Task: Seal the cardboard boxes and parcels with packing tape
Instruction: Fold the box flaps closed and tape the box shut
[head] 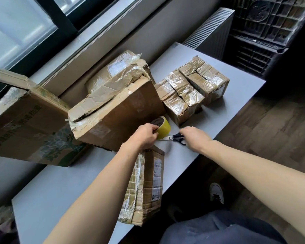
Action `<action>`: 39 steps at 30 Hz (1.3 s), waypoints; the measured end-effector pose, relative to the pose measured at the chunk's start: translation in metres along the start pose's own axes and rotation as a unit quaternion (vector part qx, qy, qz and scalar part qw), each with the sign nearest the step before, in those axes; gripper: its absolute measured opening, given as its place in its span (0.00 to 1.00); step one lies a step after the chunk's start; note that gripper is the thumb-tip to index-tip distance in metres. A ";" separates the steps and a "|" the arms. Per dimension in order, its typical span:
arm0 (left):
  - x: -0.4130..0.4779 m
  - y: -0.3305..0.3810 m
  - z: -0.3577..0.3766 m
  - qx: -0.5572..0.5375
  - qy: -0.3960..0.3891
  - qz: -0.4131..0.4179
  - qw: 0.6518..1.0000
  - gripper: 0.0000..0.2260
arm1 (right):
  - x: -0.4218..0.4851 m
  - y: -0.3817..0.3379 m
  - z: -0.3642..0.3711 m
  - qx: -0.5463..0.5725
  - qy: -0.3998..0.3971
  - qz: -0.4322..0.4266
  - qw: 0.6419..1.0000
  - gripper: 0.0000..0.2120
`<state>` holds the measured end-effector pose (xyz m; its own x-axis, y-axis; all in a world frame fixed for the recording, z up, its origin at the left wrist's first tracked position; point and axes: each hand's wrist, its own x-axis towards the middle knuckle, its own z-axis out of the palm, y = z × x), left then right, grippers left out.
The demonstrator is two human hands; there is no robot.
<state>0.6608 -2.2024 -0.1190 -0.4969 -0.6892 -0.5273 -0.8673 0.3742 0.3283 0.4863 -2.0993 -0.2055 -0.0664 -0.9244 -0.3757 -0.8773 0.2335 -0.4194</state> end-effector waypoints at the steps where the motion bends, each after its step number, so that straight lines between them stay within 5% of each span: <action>1: 0.002 0.003 -0.001 0.017 -0.015 0.003 1.000 0.17 | -0.001 0.000 -0.003 0.008 0.007 0.006 1.000 0.09; 7: 0.000 0.001 -0.011 -0.009 0.025 -0.001 1.000 0.16 | -0.005 -0.014 -0.024 0.073 0.023 -0.004 0.997 0.13; 17: -0.060 -0.034 -0.022 -0.073 0.201 -0.109 0.971 0.15 | -0.011 -0.110 -0.051 0.226 0.064 -0.171 0.957 0.14; 21: -0.094 -0.049 -0.012 -0.103 0.216 -0.172 0.956 0.16 | -0.011 -0.136 -0.043 0.171 -0.015 -0.213 0.962 0.20; 34: -0.165 -0.078 0.022 -0.181 0.258 -0.298 0.901 0.19 | -0.014 -0.158 -0.019 0.161 -0.026 -0.090 0.983 0.19; 39: -0.174 -0.096 0.036 -0.190 0.243 -0.403 0.862 0.33 | -0.027 -0.169 -0.012 0.138 0.023 -0.055 0.989 0.18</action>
<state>0.8298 -2.0961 -0.0872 0.4132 -0.8432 -0.3440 -0.8068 -0.5141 0.2910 0.6310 -2.1174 -0.1144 -0.0040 -0.9599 -0.2802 -0.7175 0.1980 -0.6679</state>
